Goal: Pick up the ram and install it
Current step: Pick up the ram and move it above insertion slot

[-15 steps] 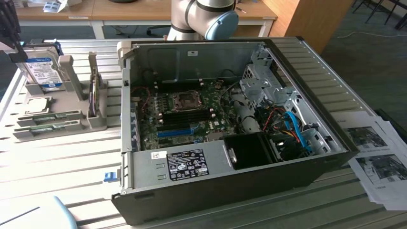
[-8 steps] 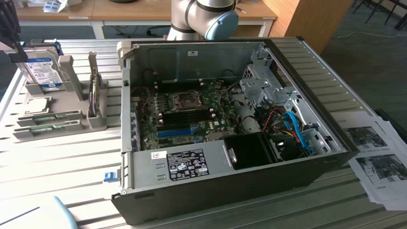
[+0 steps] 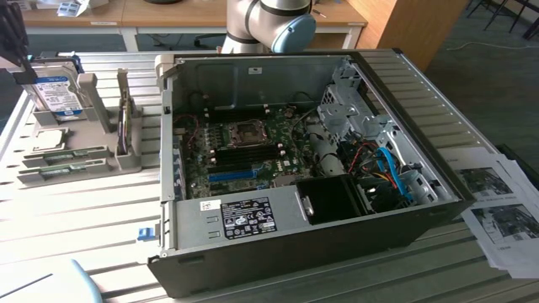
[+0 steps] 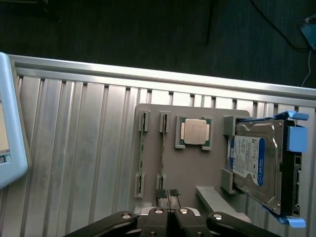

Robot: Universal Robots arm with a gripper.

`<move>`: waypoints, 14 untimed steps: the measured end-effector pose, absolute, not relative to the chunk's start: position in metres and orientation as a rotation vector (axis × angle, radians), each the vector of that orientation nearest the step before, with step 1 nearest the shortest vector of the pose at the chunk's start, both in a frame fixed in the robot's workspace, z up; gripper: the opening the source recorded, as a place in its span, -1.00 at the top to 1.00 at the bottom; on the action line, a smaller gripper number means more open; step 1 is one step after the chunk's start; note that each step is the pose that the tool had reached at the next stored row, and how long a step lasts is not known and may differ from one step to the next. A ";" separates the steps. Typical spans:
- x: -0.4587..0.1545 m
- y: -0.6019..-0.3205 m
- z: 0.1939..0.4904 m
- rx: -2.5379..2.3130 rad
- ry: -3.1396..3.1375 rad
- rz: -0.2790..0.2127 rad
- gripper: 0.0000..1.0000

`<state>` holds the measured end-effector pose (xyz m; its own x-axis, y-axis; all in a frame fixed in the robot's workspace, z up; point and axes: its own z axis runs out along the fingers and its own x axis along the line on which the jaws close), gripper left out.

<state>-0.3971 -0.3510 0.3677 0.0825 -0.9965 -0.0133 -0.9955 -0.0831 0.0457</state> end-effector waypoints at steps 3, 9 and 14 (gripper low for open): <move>-0.397 -0.351 0.364 2.293 -2.110 -0.063 0.81; -0.397 -0.351 0.357 2.293 -2.110 -0.064 0.81; -0.397 -0.351 0.350 2.293 -2.110 -0.064 0.81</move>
